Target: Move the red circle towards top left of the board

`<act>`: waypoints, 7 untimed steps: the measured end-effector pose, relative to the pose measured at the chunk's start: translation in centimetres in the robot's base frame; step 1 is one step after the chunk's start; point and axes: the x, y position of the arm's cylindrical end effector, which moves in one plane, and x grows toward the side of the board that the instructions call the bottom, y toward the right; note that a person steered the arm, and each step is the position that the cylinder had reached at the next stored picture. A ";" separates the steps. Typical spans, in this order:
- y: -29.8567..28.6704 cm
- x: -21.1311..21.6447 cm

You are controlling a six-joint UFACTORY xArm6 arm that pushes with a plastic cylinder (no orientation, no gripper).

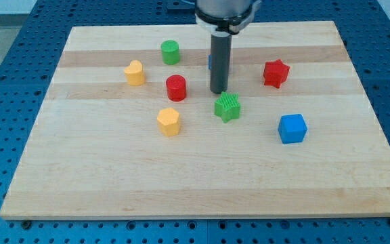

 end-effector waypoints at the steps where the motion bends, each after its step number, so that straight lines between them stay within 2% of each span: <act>1: -2.4 0.2; 5: -14.5 0.2; 7: -20.1 4.1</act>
